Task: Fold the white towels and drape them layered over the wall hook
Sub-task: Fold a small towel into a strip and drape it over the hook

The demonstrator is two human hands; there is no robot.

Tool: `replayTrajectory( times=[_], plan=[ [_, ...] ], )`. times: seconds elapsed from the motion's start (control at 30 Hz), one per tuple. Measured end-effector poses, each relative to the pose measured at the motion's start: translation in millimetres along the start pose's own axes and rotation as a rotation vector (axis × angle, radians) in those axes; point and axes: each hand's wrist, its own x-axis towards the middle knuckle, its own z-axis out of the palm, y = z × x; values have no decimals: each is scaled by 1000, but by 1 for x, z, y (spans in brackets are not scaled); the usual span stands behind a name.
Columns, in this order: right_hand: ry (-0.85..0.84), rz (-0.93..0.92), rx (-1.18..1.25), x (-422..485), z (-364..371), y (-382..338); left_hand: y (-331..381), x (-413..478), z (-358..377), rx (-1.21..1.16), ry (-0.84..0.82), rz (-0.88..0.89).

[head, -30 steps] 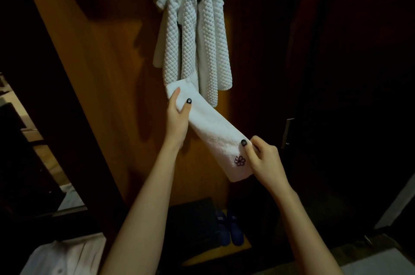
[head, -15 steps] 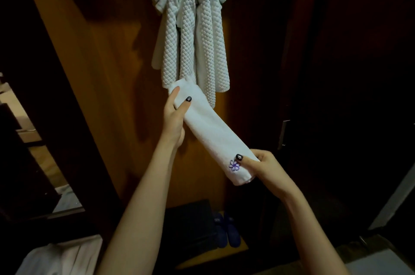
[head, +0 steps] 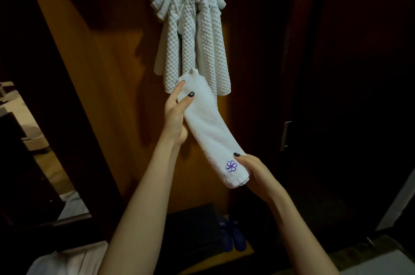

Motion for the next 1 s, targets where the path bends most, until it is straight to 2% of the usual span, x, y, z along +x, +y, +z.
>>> replayTrajectory(
  times=[0.1, 0.17, 0.27, 0.37, 0.47, 0.6, 0.77, 0.9, 1.0],
  plan=[
    [-32, 19, 20, 2, 0, 2, 4, 2, -4, 25, -5, 15],
    [5, 7, 10, 2, 1, 2, 5, 4, -8, 111, 40, 65],
    [138, -72, -56, 4, -1, -2, 6, 7, -21, 248, 122, 182],
    [288, -161, -89, 7, -10, -8, 4, 9, -41, 356, 123, 260],
    [377, -182, -105, 10, -19, -19, 1, 14, -58, 349, 110, 222],
    [404, -177, -158, 14, -26, -29, 3, 21, -76, 302, 100, 125],
    [424, -145, -209, 21, -35, -47, 15, 29, -92, 453, 82, 79],
    [455, -240, -279, 34, -41, -73, 37, 39, -99, 515, -67, -24],
    [402, -371, -378, 48, -42, -102, 56, 50, -94, 572, -185, -45]
  ],
)
